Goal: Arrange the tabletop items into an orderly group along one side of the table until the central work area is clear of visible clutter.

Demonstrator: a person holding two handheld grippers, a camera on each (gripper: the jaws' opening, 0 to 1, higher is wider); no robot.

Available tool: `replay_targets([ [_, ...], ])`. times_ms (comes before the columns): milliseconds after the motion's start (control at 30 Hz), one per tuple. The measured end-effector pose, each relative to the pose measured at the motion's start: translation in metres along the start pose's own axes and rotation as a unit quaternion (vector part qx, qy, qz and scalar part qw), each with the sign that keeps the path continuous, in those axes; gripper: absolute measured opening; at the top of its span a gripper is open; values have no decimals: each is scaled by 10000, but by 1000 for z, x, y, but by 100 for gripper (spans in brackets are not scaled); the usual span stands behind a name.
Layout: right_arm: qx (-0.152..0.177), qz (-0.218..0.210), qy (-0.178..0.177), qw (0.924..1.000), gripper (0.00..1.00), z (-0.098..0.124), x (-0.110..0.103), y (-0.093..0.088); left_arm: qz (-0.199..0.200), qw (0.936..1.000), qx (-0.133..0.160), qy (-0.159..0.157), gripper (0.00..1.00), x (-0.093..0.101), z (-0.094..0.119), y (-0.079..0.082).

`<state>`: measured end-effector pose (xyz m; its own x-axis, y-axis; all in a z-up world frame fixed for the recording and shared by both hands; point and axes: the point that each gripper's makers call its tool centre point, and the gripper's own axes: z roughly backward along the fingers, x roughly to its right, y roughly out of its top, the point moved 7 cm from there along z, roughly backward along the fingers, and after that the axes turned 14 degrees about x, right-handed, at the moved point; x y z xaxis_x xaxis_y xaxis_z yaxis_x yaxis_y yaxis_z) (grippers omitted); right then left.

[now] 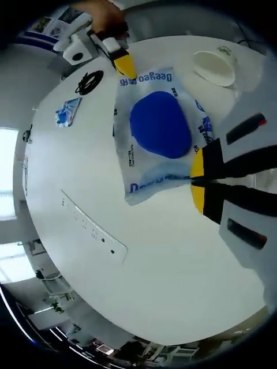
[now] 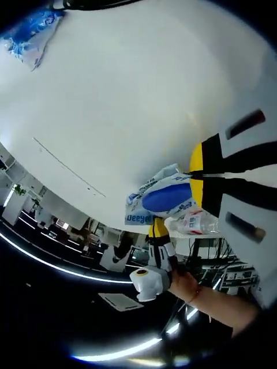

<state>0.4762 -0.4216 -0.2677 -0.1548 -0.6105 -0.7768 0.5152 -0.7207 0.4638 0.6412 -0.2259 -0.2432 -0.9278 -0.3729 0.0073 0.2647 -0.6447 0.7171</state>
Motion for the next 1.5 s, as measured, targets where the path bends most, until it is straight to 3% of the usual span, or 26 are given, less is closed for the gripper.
replay_targets([
  [67,-12,273,40,9996,0,3,-1,5,76,9999,84,6,0,3,3,2],
  [367,98,772,206,9968,0,14,-4,32,363,9986,364,108,0,16,14,11],
  [733,76,1194,400,9920,0,31,-6,63,605,9957,668,188,0,38,24,25],
  [1133,1,1674,574,9842,0,46,-1,102,1011,9885,1102,239,0,68,28,46],
  [1500,158,1983,716,9774,0,57,-1,154,1400,9793,1447,199,0,97,21,70],
])
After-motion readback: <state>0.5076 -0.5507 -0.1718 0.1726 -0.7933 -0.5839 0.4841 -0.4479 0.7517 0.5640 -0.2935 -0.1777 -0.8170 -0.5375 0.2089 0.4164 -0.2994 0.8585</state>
